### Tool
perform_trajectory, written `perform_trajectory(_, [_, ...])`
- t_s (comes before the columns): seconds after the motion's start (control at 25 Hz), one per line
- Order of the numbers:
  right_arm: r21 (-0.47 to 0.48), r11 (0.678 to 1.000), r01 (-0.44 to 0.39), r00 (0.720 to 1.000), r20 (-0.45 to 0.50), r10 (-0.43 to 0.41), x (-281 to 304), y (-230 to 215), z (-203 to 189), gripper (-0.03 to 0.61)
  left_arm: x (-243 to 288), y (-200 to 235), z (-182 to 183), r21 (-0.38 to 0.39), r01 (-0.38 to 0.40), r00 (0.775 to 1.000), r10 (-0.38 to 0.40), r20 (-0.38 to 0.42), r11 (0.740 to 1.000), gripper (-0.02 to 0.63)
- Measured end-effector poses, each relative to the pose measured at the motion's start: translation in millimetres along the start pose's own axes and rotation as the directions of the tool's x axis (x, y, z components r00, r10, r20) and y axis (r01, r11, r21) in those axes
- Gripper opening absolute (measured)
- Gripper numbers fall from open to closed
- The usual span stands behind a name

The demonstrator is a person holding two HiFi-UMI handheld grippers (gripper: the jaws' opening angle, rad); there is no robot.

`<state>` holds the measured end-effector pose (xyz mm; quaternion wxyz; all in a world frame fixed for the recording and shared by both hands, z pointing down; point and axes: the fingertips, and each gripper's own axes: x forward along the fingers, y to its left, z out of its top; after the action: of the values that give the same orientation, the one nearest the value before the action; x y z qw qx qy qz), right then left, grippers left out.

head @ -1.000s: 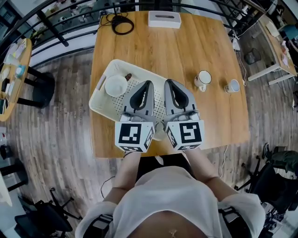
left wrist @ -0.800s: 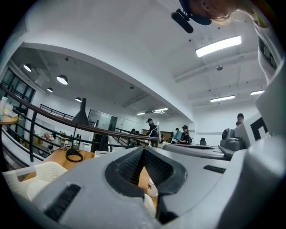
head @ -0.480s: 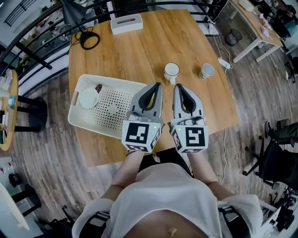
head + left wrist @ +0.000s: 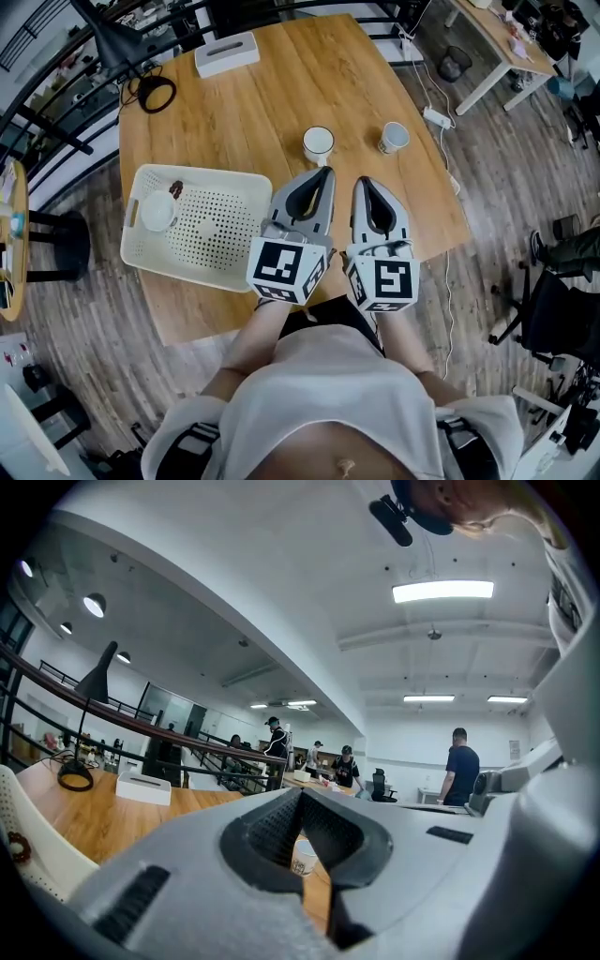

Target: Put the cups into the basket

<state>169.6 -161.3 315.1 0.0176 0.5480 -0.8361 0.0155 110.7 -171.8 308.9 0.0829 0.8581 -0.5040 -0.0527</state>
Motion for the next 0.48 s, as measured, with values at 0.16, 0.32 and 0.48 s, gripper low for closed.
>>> perform_trajectory(0.16, [-0.009, 1.0, -0.021, 1.0, -0.006, 0.021, 1.5, 3.5, -2.5, 0.011, 1.1, 2.5, -0.7, -0.005, -0.013, 1.0, 0.013, 0.0, 1.0, 0.008])
perform_trajectory(0.32, [-0.015, 0.999, -0.041, 0.999, -0.023, 0.04, 3.5, 7.0, -5.3, 0.011, 0.1, 3.5, -2.6, 0.009, -0.02, 1.0, 0.02, -0.012, 1.0, 0.008])
perform_trajectory(0.48, [-0.031, 0.997, -0.064, 0.997, -0.033, 0.063, 5.3, 11.7, -5.6, 0.011, -3.4, 2.1, -3.1, 0.022, -0.019, 1.0, 0.02, -0.014, 1.0, 0.008])
